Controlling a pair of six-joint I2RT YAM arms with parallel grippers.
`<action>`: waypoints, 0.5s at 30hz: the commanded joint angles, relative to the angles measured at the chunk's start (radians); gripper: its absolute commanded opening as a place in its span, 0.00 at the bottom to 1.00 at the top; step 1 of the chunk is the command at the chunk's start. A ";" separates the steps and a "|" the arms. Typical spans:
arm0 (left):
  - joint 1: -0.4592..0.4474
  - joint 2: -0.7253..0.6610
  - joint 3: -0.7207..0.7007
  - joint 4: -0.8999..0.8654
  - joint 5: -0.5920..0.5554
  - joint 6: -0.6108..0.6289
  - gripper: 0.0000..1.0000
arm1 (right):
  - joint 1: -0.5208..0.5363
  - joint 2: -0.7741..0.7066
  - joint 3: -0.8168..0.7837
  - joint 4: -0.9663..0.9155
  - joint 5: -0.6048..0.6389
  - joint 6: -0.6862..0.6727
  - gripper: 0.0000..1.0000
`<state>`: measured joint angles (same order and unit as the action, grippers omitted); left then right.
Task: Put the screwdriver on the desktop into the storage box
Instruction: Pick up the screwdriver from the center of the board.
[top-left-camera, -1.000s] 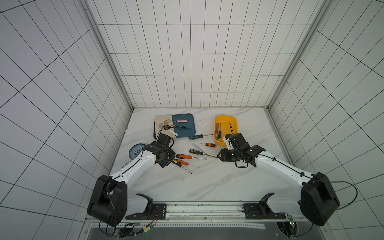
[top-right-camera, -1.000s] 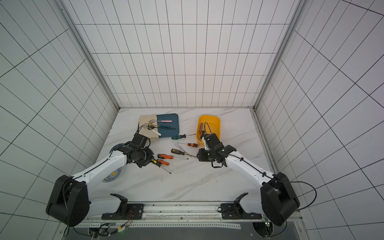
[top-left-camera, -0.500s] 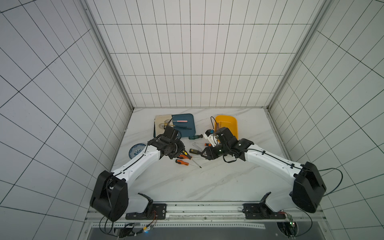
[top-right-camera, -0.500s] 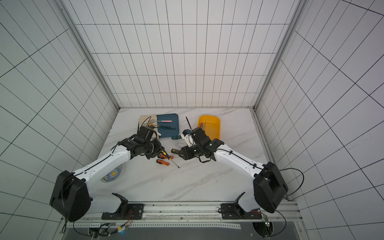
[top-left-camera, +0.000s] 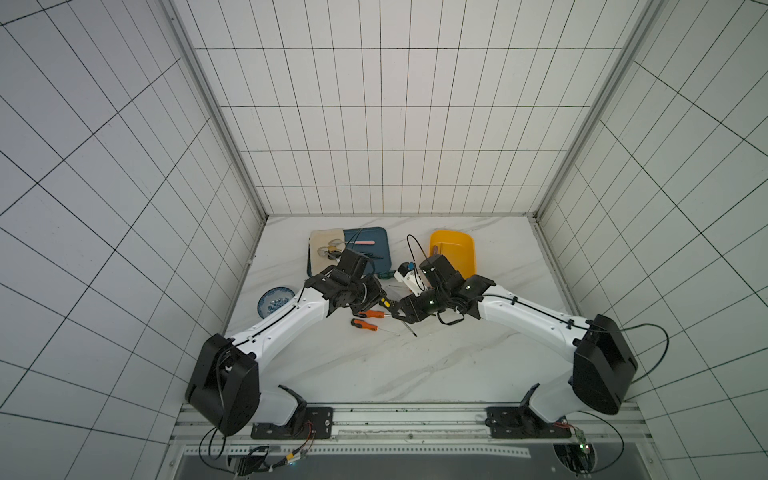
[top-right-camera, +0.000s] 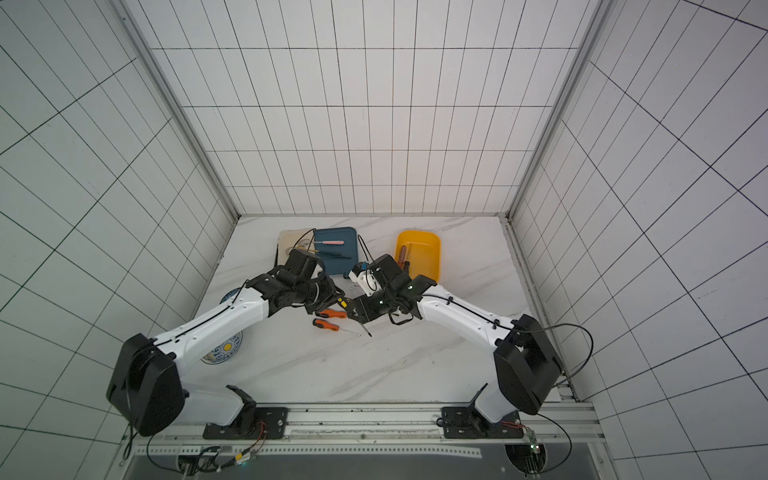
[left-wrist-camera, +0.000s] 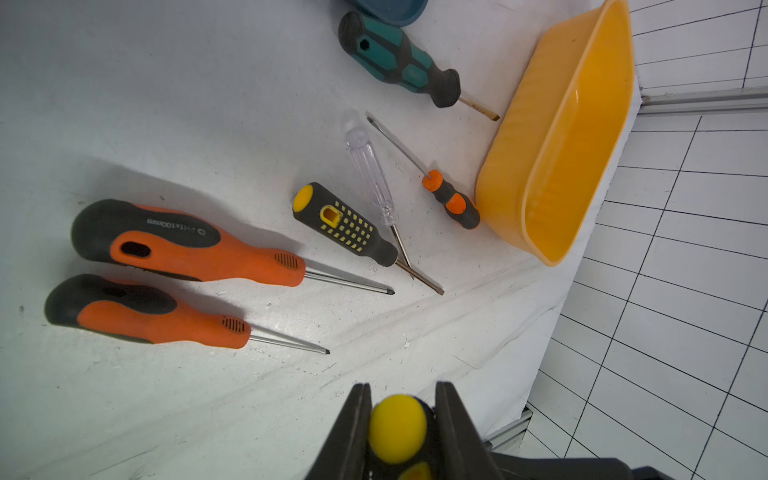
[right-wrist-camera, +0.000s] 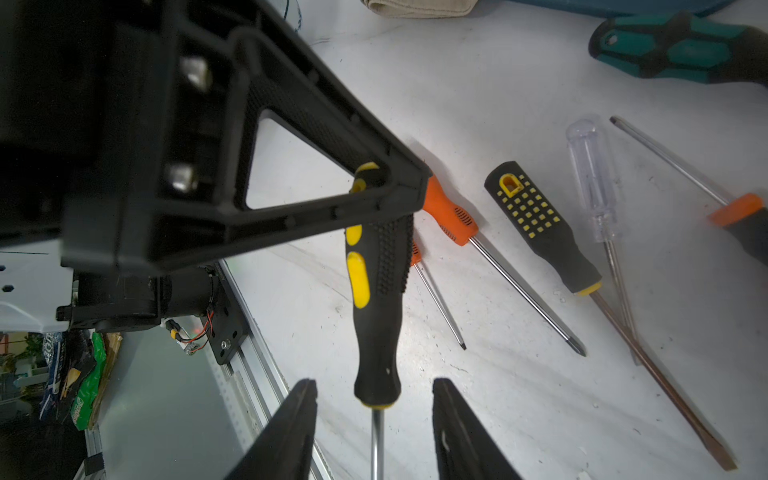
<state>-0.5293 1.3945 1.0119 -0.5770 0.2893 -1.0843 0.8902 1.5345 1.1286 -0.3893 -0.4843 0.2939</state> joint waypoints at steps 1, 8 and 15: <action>-0.006 -0.020 0.025 0.046 0.023 -0.005 0.00 | 0.012 0.019 0.066 -0.013 -0.021 -0.015 0.47; -0.018 -0.026 0.021 0.068 0.041 -0.017 0.00 | 0.014 0.036 0.070 -0.005 -0.036 -0.007 0.40; -0.020 -0.038 0.016 0.080 0.044 -0.020 0.00 | 0.013 0.041 0.071 -0.008 -0.024 -0.007 0.24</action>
<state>-0.5453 1.3834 1.0119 -0.5362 0.3202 -1.1000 0.8925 1.5642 1.1522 -0.3935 -0.5003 0.2905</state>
